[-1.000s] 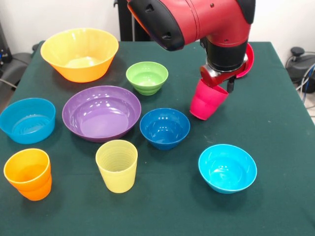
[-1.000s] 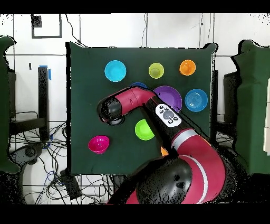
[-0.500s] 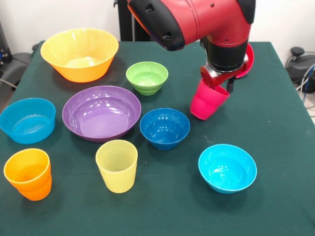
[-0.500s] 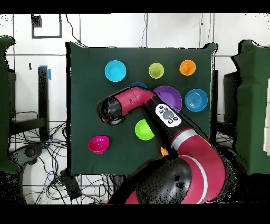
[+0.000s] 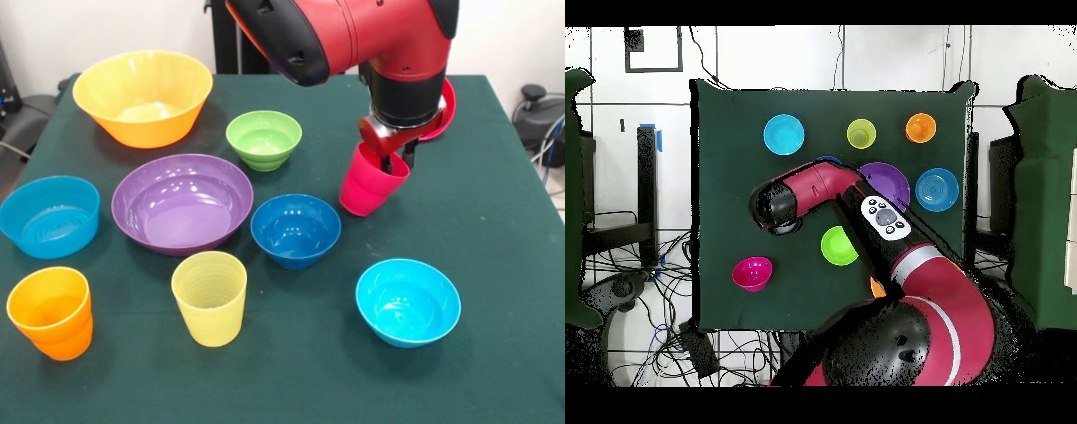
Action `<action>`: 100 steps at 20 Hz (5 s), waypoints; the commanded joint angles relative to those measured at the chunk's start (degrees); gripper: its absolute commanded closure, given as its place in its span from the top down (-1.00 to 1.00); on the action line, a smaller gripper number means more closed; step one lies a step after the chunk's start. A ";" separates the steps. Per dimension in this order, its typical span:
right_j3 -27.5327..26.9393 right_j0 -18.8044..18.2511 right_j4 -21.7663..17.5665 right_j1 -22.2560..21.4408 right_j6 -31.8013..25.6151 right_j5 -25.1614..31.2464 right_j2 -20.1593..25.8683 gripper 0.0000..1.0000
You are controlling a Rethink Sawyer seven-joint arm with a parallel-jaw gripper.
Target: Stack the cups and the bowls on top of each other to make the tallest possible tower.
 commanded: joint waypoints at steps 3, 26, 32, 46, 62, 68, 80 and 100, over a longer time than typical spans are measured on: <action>-1.62 1.13 -4.18 1.33 -6.96 -3.30 -1.42 -1.00; 11.28 -0.40 4.10 -14.44 -3.45 -0.30 1.43 -1.00; 12.68 0.60 3.76 -13.97 -1.78 -2.61 0.47 -1.00; 22.00 5.69 4.23 -19.32 7.38 -9.32 -2.64 -1.00; 29.58 11.74 6.81 -24.42 13.38 -16.11 -8.44 -1.00; 29.89 15.84 5.62 -22.48 16.63 -19.79 -12.52 -1.00; 30.97 22.00 5.86 -22.12 20.25 -24.67 -17.69 -1.00; 27.75 32.98 7.54 -18.64 23.88 -28.13 -22.14 -1.00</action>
